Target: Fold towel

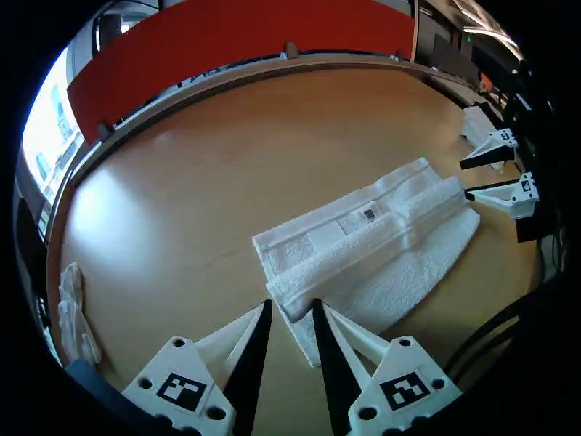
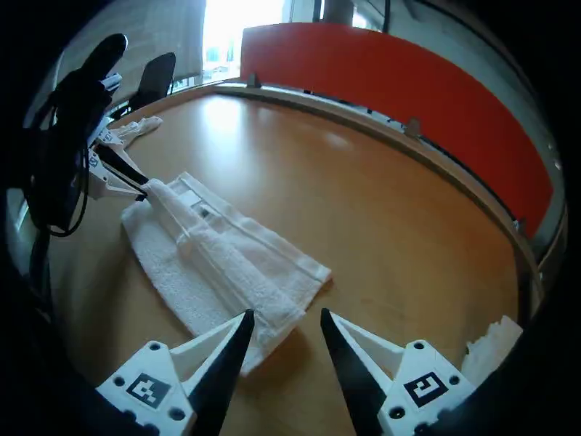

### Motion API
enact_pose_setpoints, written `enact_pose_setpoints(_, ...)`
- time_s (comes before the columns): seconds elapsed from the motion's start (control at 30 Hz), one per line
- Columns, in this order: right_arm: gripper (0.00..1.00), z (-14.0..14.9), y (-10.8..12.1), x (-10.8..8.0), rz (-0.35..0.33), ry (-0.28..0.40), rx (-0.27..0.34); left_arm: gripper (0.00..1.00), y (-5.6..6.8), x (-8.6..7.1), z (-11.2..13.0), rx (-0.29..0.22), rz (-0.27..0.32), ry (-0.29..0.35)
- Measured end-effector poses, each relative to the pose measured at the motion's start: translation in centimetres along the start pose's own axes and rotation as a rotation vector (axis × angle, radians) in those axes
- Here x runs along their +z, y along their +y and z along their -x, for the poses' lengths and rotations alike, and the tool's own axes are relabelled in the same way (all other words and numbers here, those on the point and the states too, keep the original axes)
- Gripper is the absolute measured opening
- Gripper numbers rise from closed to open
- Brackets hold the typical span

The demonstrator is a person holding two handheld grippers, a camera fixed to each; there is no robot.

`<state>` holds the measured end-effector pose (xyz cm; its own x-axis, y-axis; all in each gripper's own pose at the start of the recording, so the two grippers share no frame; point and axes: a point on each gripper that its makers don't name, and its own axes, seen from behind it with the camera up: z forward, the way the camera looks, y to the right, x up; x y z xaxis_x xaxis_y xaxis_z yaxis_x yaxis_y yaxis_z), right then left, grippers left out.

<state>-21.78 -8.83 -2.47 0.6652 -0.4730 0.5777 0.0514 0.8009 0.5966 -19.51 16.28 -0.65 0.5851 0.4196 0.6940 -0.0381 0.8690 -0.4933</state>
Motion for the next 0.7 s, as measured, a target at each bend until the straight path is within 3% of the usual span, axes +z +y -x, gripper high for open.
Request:
enact_pose_setpoints(0.13, 0.92, 0.07, 0.06, 0.14, -0.001, 0.001, -0.009, 0.70, -0.20, 0.12, 0.12, 0.003, -0.007, -0.003)
enact_pose_setpoints(0.27, 0.95, 0.12, 0.29, 0.30, 0.005, 0.002, -0.018, 0.90, -0.14, 0.32, 0.16, 0.010, -0.005, -0.006)
enact_pose_setpoints(0.47, 0.94, -0.06, 0.47, 0.37, 0.007, 0.005, -0.027, 0.96, -0.37, 0.31, 0.04, 0.005, -0.014, -0.003)
enact_pose_setpoints(0.7, 0.95, -0.29, 0.51, 0.36, 0.005, 0.008, -0.026, 0.96, -0.56, 0.00, -0.05, -0.012, -0.018, 0.000)
